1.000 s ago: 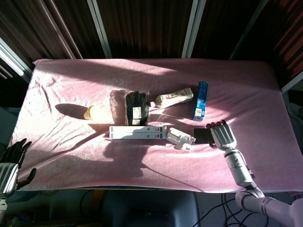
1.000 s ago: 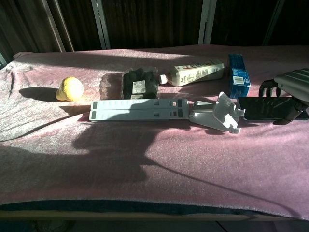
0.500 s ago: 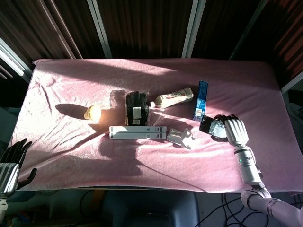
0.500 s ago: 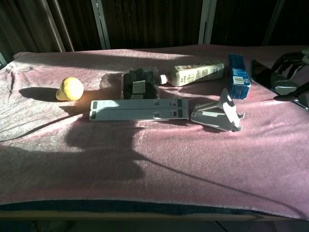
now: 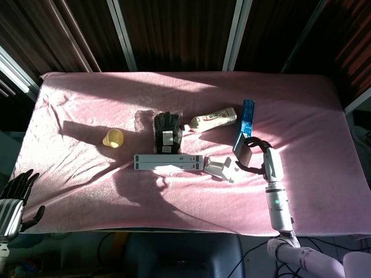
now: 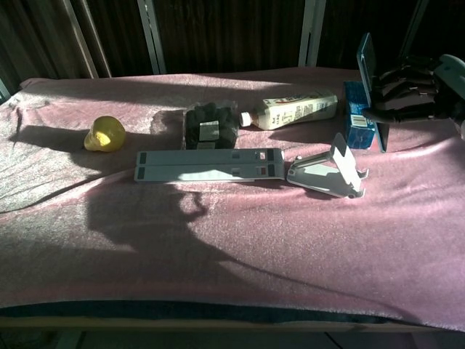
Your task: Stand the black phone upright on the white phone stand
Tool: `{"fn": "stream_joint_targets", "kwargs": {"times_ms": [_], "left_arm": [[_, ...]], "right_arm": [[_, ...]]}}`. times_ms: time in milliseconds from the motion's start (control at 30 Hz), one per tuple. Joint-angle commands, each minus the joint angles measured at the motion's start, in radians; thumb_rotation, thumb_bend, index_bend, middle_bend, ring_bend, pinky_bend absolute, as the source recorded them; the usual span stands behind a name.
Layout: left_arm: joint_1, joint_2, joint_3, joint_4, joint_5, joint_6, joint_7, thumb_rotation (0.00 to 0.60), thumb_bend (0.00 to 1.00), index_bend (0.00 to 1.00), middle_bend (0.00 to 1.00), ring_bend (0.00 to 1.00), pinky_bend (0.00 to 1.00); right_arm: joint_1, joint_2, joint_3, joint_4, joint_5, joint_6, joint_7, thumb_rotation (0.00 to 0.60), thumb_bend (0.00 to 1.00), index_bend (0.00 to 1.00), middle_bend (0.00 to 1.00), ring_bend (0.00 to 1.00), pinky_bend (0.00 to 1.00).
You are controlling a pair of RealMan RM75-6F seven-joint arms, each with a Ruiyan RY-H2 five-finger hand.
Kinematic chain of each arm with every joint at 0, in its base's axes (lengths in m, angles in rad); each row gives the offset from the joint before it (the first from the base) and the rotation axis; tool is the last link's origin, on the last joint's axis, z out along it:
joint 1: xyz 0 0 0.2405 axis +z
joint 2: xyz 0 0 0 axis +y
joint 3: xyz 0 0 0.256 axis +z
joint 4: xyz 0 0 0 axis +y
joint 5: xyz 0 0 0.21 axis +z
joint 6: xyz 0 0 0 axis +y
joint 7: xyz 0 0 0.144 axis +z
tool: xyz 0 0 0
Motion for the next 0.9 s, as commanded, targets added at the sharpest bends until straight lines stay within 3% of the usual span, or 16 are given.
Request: {"fn": "stream_joint_targets", "kwargs": {"times_ms": [33,400,667,900], "left_arm": [[-0.001,0.000,0.000,0.000,0.001,-0.001,-0.001,0.600,0.35,0.00,0.00,0.00,0.12],[-0.001,0.002,0.001,0.002,0.001,-0.002,-0.005,0.600,0.35,0.00,0.00,0.00,0.12],[-0.001,0.001,0.004,0.000,0.005,-0.002,-0.001,0.600,0.35,0.00,0.00,0.00,0.12],[-0.002,0.001,0.004,0.000,0.004,-0.005,0.000,0.600,0.35,0.00,0.00,0.00,0.12]], "right_arm": [[0.007,-0.092,0.013,0.086,-0.023,0.056,0.061,0.600,0.29,1.00,0.71,0.50,0.35],[0.020,-0.275,-0.016,0.392,-0.103,0.170,0.226,0.600,0.29,1.00,0.72,0.51,0.35],[0.022,-0.330,-0.022,0.476,-0.095,0.133,0.292,0.600,0.29,1.00,0.72,0.51,0.35],[0.026,-0.343,0.004,0.469,-0.056,0.066,0.344,0.600,0.29,1.00,0.72,0.51,0.35]]}}
